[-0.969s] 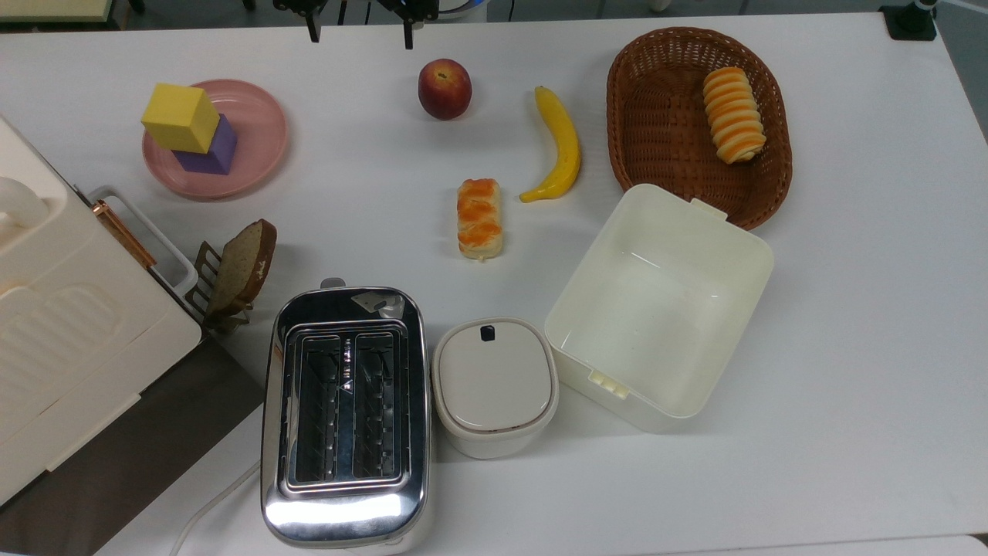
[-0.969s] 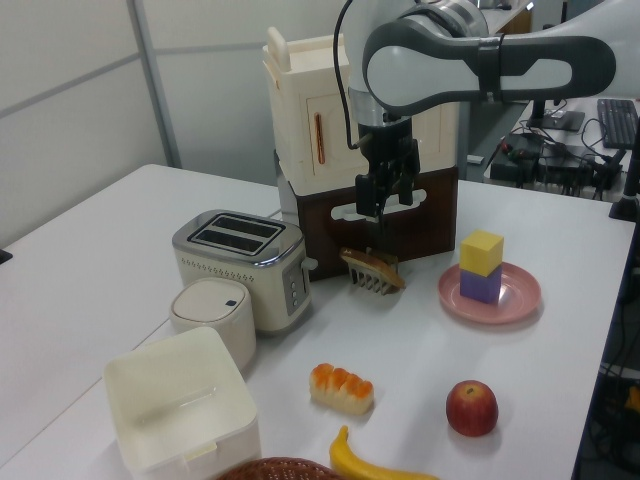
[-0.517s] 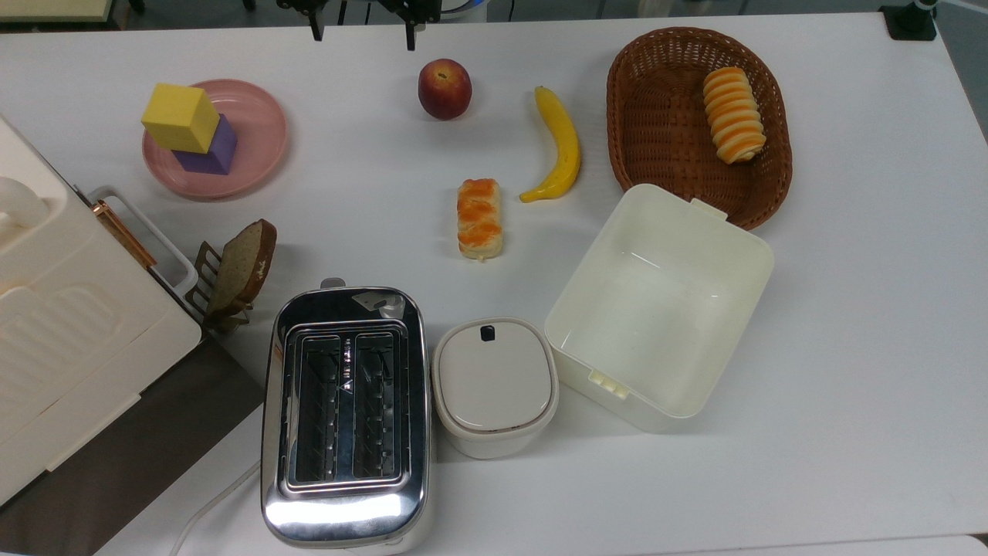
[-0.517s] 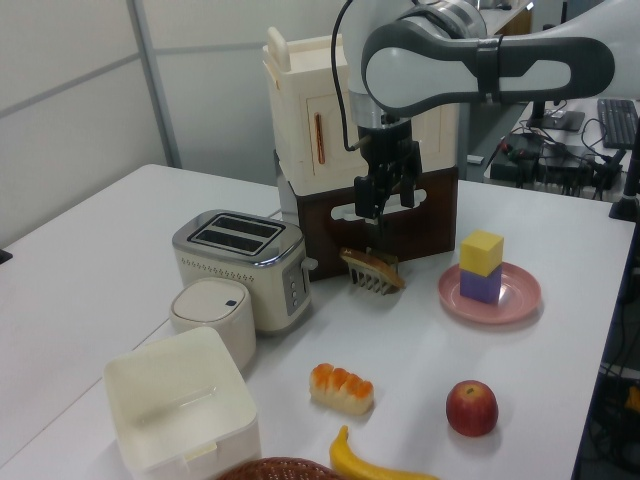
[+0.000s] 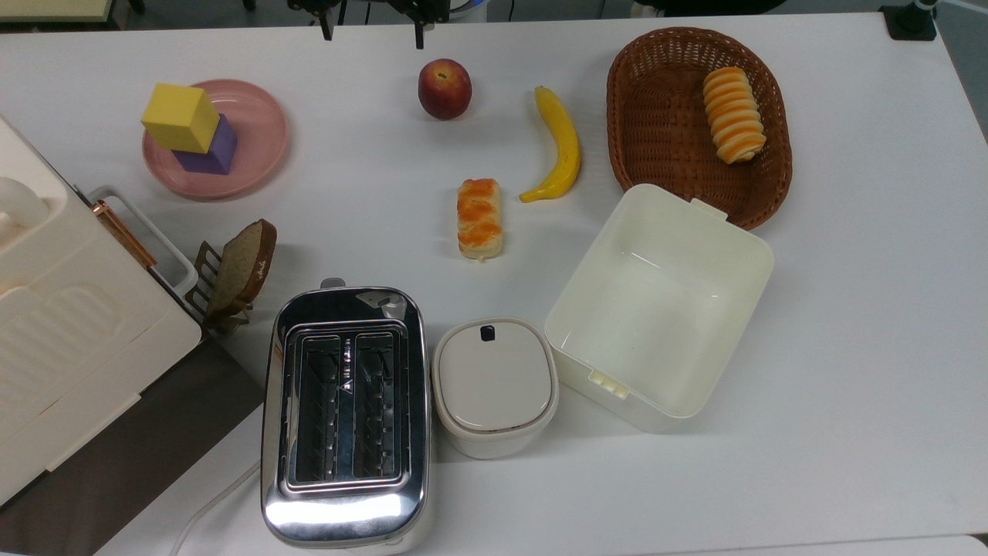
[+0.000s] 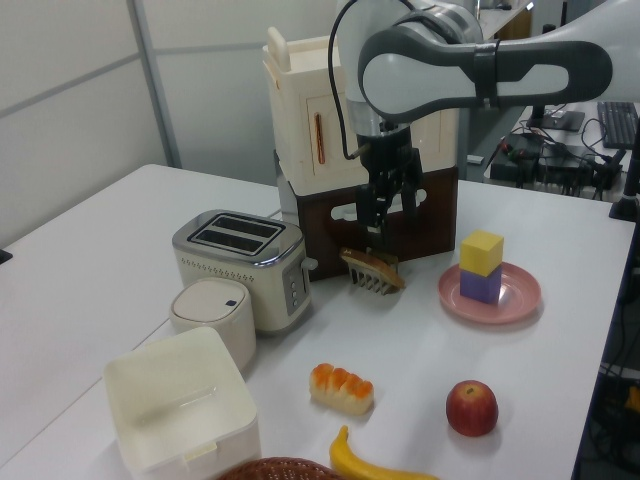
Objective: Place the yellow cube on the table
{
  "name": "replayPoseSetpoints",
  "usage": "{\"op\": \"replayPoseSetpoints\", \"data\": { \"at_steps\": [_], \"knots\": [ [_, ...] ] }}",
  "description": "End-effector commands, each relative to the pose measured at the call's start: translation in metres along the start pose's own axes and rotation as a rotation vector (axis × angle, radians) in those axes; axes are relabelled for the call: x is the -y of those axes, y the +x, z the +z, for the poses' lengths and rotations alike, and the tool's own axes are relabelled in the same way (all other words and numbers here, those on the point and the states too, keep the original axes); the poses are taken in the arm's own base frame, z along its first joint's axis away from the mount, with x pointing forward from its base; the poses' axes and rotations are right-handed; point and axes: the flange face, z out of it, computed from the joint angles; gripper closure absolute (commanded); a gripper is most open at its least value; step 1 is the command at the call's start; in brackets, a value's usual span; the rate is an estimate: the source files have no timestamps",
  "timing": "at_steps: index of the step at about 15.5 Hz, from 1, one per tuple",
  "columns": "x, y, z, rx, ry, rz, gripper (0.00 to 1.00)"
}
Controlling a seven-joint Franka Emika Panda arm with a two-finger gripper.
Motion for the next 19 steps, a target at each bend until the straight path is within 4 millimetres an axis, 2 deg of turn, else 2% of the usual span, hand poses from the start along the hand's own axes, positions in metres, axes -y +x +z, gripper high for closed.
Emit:
{"op": "replayPoseSetpoints", "data": {
  "at_steps": [1,9,11,15,19],
  "knots": [
    [0.025,-0.007,0.019,0.052,0.007,-0.020,0.00],
    [0.077,-0.019,0.087,0.141,-0.014,-0.116,0.00],
    [0.081,-0.018,0.099,0.124,-0.013,-0.116,0.00],
    [0.084,-0.009,0.108,0.083,-0.008,-0.120,0.00],
    [0.087,0.010,0.136,0.063,-0.007,-0.106,0.00]
  ]
}}
